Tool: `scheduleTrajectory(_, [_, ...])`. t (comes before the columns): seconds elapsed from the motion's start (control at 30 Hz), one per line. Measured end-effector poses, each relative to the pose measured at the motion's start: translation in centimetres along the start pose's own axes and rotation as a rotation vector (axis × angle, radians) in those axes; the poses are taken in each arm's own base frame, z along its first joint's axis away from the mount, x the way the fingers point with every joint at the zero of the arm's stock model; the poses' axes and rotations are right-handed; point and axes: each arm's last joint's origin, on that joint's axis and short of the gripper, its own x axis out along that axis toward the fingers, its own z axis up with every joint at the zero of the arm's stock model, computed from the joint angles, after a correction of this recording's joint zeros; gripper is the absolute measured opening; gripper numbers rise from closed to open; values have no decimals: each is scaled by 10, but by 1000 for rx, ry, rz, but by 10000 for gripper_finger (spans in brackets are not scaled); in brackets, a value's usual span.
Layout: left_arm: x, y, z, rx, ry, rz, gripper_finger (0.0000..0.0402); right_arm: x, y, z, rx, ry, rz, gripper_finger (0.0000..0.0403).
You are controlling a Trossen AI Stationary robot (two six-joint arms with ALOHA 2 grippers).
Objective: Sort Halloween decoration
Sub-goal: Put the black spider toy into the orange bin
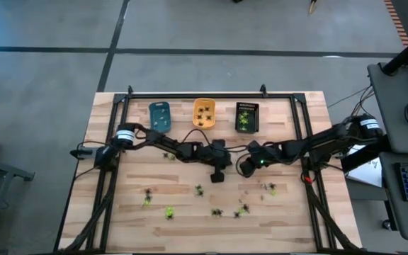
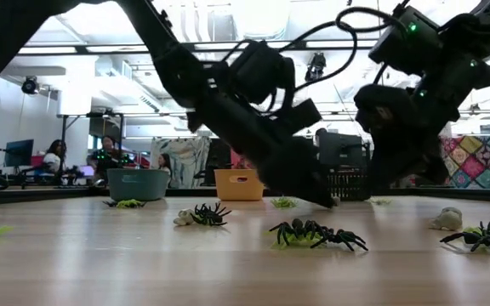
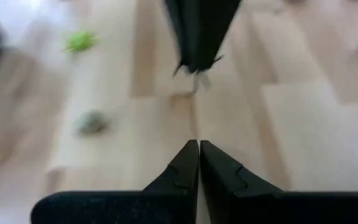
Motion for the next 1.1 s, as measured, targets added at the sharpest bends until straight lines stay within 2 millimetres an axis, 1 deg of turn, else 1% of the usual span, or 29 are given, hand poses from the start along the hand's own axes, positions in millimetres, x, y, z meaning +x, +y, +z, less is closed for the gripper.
scheduleTrajectory(0.13, [-29, 3, 7, 19, -4, 60, 0, -4, 7, 6, -51, -60, 32, 9])
scheduleTrajectory(0.2, [-47, 4, 10, 22, -21, 94, 0, -5, 12, 13, -76, -86, 40, 9])
scheduleTrajectory(0.3, [-79, 7, 14, 19, -48, 160, 0, -9, 22, 27, -125, -145, 57, 9])
scheduleTrajectory(0.47, [-135, 9, 13, -20, -117, 234, 0, -18, 36, 58, -205, -240, 76, 9])
scheduleTrajectory(0.7, [-202, 11, -3, -113, -227, 318, 0, -33, 45, 104, -308, -383, 58, 9])
scheduleTrajectory(0.83, [-230, 12, -12, -135, -283, 382, 0, -42, 43, 125, -346, -456, 12, 9])
scheduleTrajectory(0.93, [-247, 12, -17, -151, -323, 425, 0, -42, 42, 141, -360, -515, 4, 9])
scheduleTrajectory(1.1, [-265, 13, -26, -170, -361, 476, 0, -25, 40, 163, -416, -530, -50, 9])
